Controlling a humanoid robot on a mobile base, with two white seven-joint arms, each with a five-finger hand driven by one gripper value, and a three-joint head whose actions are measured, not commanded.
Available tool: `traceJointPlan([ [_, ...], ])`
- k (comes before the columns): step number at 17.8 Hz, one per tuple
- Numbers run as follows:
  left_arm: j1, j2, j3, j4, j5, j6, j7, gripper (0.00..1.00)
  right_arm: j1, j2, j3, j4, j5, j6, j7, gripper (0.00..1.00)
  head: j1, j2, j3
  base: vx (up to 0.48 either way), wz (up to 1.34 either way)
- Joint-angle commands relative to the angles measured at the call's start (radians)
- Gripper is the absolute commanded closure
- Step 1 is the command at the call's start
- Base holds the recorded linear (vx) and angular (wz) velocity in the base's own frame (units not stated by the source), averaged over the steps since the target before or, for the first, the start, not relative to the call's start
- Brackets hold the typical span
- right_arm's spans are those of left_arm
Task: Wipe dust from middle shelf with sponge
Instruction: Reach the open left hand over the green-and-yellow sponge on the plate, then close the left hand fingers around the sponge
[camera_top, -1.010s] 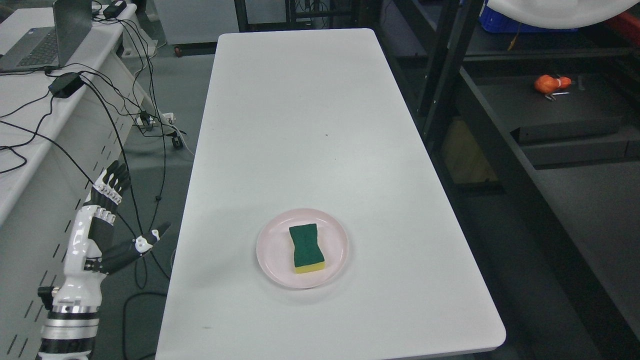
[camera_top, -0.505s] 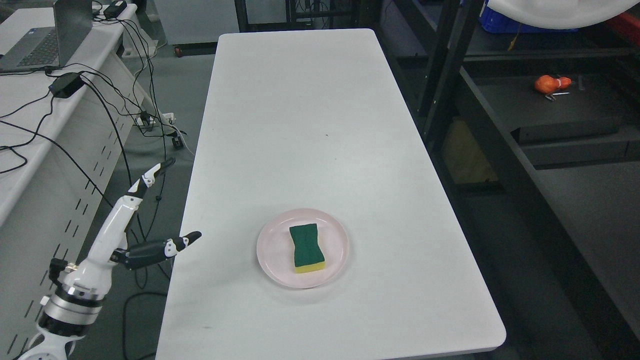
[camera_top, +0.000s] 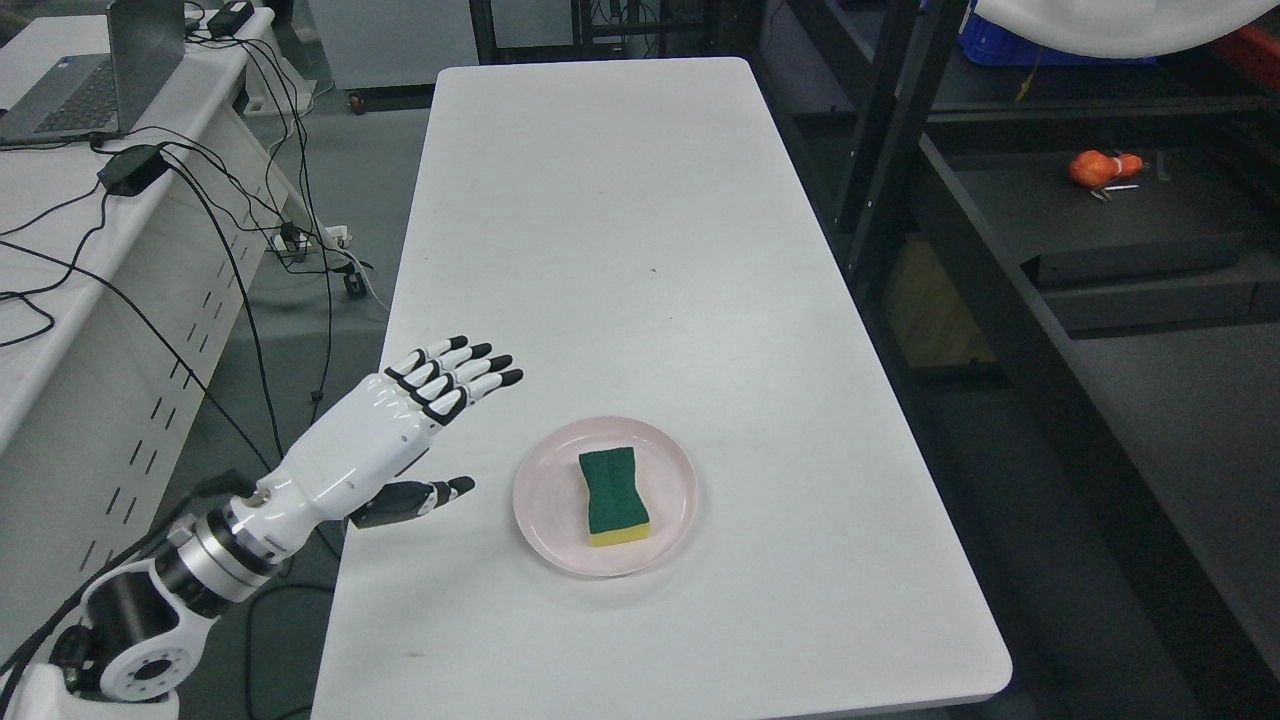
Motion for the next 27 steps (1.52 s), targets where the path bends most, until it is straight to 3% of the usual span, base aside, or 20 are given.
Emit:
traceJointPlan([
  [1, -0.121, -0.006, -0.2, 0.03, -0.292, -0.008, 0.001, 0.05, 0.0, -0.017, 0.0, -0.017, 0.0, 0.073, 0.005, 0.0, 0.0, 0.0, 0.0, 0.0, 0.0],
  [11, -0.176, -0.041, -0.407, 0.036, -0.376, -0.008, 0.001, 0.06, 0.0, -0.017, 0.0, -0.017, 0.0, 0.073, 0.005, 0.0, 0.0, 0.0, 0.0, 0.0, 0.0],
  [22, -0.176, -0.007, -0.244, 0.076, -0.402, -0.008, -0.053, 0.07, 0.0, -0.017, 0.0, -0.017, 0.0, 0.074, 0.005, 0.0, 0.0, 0.0, 0.0, 0.0, 0.0],
  [27, -0.178, -0.005, -0.241, 0.099, -0.407, -0.008, -0.086, 0.07, -0.001, -0.017, 0.0, -0.017, 0.0, 0.073, 0.005, 0.0, 0.0, 0.0, 0.0, 0.0, 0.0],
])
